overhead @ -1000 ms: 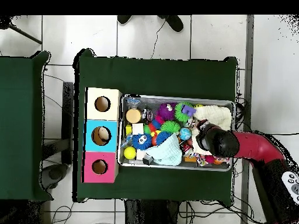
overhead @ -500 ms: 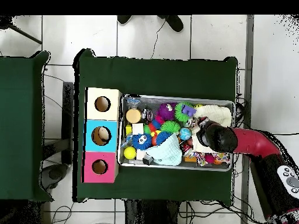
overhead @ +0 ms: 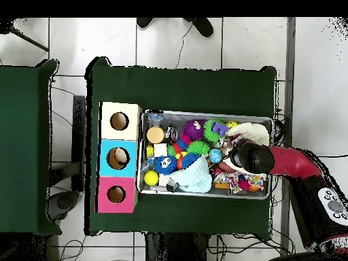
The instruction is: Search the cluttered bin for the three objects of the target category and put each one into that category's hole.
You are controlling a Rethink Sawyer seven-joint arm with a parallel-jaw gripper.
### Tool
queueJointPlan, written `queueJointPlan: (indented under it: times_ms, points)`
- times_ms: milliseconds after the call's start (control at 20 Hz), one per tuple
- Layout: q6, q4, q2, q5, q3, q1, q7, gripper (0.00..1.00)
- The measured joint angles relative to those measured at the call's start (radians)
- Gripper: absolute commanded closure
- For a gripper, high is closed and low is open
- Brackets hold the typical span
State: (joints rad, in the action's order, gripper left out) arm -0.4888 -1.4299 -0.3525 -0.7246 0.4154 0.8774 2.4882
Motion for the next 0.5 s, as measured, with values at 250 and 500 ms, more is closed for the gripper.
queueJointPlan:
  times_ms: [250,500]
  points:
    - [0.002,0.003,0.001,0.001,0.005,-0.001,0.000,1.00]
    - [-0.009,0.012,0.002,0.000,0.011,-0.007,0.000,1.00]
